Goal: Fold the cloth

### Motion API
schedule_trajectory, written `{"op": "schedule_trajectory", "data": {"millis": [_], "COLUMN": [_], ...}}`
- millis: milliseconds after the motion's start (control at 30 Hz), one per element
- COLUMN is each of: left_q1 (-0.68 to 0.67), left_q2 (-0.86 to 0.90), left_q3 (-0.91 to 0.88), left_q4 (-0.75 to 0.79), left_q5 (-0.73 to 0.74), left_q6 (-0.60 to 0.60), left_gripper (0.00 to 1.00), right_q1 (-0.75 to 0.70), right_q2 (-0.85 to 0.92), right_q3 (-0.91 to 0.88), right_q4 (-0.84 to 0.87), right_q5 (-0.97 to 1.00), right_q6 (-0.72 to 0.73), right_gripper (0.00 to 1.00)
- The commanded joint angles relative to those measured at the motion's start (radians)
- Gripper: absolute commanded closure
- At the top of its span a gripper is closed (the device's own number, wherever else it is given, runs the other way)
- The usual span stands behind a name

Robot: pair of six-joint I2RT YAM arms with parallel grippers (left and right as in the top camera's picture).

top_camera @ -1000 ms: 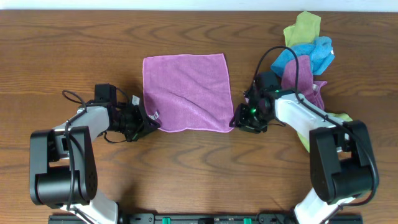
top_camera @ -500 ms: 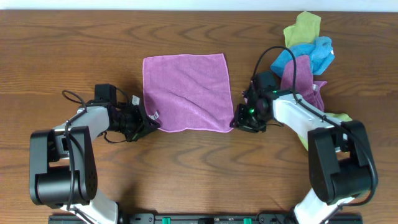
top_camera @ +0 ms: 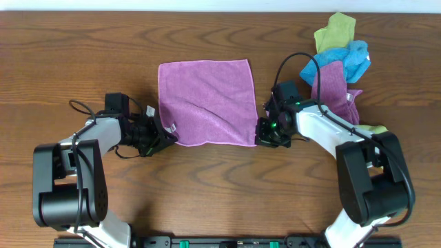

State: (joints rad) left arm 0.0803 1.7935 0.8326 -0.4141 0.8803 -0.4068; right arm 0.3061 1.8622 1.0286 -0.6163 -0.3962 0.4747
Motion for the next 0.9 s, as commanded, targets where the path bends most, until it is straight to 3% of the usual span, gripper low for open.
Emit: {"op": "schedule_trajectory", "data": {"millis": [0, 200, 333, 467, 867], "left_q1": [0.0, 0.0, -0.001, -0.002, -0.004], "left_q2": [0.01, -0.048, -0.116, -0.136, 0.003], "left_q3": [0.026, 0.134, 0.233, 0.25, 0.251], "left_q4": [-0.005, -0.078, -0.142, -0.108, 0.178], "left_q5": [0.004, -0.008, -0.137, -0.28, -0.315], "left_q6": [0.018, 0.057, 0.117, 0.142, 0.111], "left_gripper": [0.94, 0.94, 0.95, 0.94, 0.95], "right_q1": [0.014, 0.015, 0.015, 0.015, -0.01], "right_q2": [0.047, 0.047, 0.047, 0.048, 0.173], "right_q3": [0.034, 0.268, 0.365, 0.378, 0.428], "right_q4": [-0.048, -0.237, -0.27, -0.208, 0.011], "right_q5": [0.08, 0.114, 0.139, 0.139, 0.153], "right_q6": [-0.001, -0.067, -0.073, -0.071, -0.049], "right_gripper": [0.99, 0.99, 0.99, 0.98, 0.99]}}
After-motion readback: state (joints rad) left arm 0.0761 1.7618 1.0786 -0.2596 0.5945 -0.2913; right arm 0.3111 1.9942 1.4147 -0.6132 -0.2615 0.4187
